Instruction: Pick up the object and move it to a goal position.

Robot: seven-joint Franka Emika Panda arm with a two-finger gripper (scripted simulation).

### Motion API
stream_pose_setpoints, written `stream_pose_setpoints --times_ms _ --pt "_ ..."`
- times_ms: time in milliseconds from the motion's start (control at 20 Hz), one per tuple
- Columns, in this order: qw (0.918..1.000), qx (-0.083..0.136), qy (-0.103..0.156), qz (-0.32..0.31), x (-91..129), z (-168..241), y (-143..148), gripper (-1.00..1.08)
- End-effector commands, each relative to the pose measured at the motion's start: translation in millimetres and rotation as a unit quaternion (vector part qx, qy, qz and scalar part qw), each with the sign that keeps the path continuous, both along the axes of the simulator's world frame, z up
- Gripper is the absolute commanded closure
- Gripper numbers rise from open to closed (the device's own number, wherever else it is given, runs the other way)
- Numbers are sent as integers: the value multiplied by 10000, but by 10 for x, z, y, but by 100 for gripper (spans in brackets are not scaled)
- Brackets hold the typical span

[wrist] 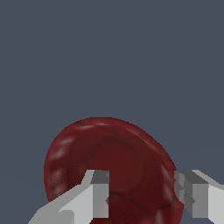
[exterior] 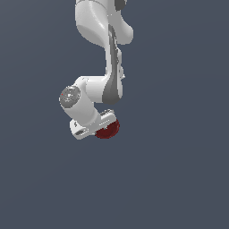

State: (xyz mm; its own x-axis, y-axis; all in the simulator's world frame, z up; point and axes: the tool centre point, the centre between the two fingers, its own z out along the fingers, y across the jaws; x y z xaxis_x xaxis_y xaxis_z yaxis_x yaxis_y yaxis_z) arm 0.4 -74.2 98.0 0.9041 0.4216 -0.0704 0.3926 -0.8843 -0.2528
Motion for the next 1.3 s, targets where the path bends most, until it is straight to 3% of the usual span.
stream_pose_setpoints --times_ms 0,650,950,1250 --pt "9996 190 6 192 0 -65 -51 -20" --pt "9892 1082 -129 977 -6 -324 -277 -20" --pt "9849 1287 -198 1139 -7 -374 -326 -20" --pt "9840 1327 -212 1166 -10 -386 -340 -20"
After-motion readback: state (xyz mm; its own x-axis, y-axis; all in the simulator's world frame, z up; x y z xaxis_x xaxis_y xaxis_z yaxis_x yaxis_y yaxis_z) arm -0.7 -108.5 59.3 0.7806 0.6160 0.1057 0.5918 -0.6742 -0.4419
